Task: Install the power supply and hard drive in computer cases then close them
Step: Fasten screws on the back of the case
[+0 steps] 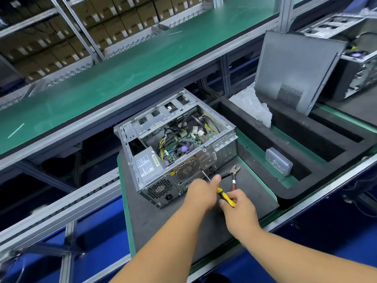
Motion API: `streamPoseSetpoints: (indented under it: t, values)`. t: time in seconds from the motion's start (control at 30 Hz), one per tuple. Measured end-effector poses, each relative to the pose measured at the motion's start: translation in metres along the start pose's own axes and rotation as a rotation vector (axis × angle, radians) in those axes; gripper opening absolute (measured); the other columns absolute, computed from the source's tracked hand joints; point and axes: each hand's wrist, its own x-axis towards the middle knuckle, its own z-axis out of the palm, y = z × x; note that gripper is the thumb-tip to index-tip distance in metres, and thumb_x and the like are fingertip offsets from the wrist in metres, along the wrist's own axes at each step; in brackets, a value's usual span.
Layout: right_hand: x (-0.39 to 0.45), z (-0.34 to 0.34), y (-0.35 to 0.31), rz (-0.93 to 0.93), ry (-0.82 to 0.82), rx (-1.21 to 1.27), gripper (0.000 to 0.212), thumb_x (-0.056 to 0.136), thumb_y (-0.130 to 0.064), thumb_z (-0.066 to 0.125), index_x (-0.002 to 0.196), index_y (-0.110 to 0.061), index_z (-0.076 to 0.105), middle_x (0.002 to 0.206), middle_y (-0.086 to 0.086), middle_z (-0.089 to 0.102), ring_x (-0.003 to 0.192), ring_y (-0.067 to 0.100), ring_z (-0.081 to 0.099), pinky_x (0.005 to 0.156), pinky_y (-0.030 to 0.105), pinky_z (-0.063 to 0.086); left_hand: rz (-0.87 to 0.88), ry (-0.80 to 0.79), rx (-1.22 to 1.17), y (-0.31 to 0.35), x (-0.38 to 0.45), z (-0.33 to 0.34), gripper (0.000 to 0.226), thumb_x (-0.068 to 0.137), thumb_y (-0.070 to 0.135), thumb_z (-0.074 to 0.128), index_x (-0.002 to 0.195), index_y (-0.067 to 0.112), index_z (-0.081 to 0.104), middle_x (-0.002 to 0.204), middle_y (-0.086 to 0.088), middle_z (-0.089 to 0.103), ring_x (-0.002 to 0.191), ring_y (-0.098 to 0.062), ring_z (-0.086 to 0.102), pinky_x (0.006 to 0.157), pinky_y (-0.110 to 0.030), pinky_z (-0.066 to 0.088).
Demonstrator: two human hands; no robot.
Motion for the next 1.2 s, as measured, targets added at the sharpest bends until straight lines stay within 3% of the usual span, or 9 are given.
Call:
streamPoseSetpoints:
  t: [0.1,0.17,0.3,0.37,0.5,0.67,0.83,1.03,1.2]
  values:
    - [0.001,-0.001,0.000,-0.001,0.016,-0.011,0.015,0.096,-0.031,0.069,0.087,-0.034,0.057,0.078,-0.006,0.065,0.069,0.011,0.059,0.056,0.027,0.040,0.417,0.464,0.278,0.027,-0.005,-0.059,0.048,0.089,0.069,0.040,0.076,0.026,0.057,0.067,0.010,0.057,0.069,-0.021,0.055,0.061,-0.032,0.039]
    - [0.003,-0.001,-0.001,-0.017,0.011,-0.042,0.016,0.097,-0.028,0.067,0.088,-0.033,0.054,0.080,-0.005,0.063,0.068,0.012,0.057,0.054,0.028,0.039,0.574,0.560,0.300,0.041,0.013,-0.097,0.039,0.084,0.066,0.048,0.090,0.031,0.063,0.079,0.017,0.060,0.078,-0.016,0.059,0.071,-0.036,0.049]
    - [0.000,0.001,-0.006,-0.034,-0.020,-0.074,0.017,0.100,-0.026,0.062,0.094,-0.033,0.047,0.091,-0.005,0.062,0.078,0.015,0.059,0.063,0.034,0.049,0.353,-0.169,0.523,0.055,0.057,-0.119,0.066,0.088,0.058,0.069,0.135,0.013,0.058,0.128,-0.005,0.062,0.111,-0.024,0.062,0.101,-0.038,0.048]
    - [-0.001,0.004,-0.008,-0.034,-0.034,-0.087,0.018,0.101,-0.027,0.060,0.097,-0.034,0.045,0.095,-0.007,0.061,0.082,0.015,0.059,0.067,0.035,0.051,0.269,-0.329,0.654,0.054,0.072,-0.112,0.037,0.089,0.047,0.073,0.099,0.013,0.063,0.108,-0.009,0.057,0.094,-0.022,0.058,0.087,-0.034,0.044]
    - [-0.002,0.009,-0.010,-0.041,-0.015,-0.130,0.020,0.101,-0.028,0.061,0.099,-0.036,0.043,0.095,-0.008,0.061,0.083,0.013,0.060,0.070,0.036,0.052,0.179,-0.412,0.543,0.061,0.082,-0.111,0.034,0.079,0.017,0.071,0.060,0.017,0.043,0.072,-0.002,0.040,0.055,-0.016,0.037,0.057,-0.028,0.031]
    - [-0.001,0.010,-0.008,-0.043,0.012,-0.042,0.018,0.100,-0.028,0.063,0.087,-0.033,0.052,0.078,-0.006,0.064,0.064,0.009,0.056,0.055,0.027,0.045,0.170,-0.403,0.516,0.060,0.081,-0.111,0.017,0.077,0.012,0.071,0.064,0.008,0.060,0.092,-0.010,0.053,0.082,-0.025,0.050,0.063,-0.031,0.040]
    - [0.008,0.010,-0.015,0.519,-0.242,0.759,0.021,0.105,-0.028,0.059,0.098,-0.009,0.064,0.059,0.003,0.060,0.044,0.009,0.031,0.037,0.021,0.023,0.175,-0.404,0.464,0.056,0.085,-0.109,0.019,0.071,0.008,0.072,0.062,0.006,0.056,0.090,-0.012,0.050,0.081,-0.026,0.048,0.068,-0.032,0.039]
    - [0.015,0.009,-0.013,0.168,-0.056,0.016,0.038,0.106,-0.036,0.044,0.086,-0.013,0.066,0.075,0.006,0.065,0.064,0.022,0.051,0.059,0.033,0.043,0.207,-0.413,0.519,0.057,0.086,-0.106,0.024,0.074,0.005,0.072,0.052,0.012,0.063,0.089,-0.012,0.054,0.081,-0.026,0.052,0.068,-0.036,0.045]
    - [0.021,0.009,-0.020,0.645,-0.270,0.679,0.051,0.107,-0.048,0.046,0.090,-0.006,0.069,0.054,-0.001,0.045,0.042,0.010,0.023,0.037,0.023,0.018,0.221,-0.408,0.518,0.054,0.090,-0.107,0.037,0.075,0.007,0.071,0.041,0.017,0.061,0.082,-0.006,0.052,0.072,-0.021,0.049,0.059,-0.029,0.041]
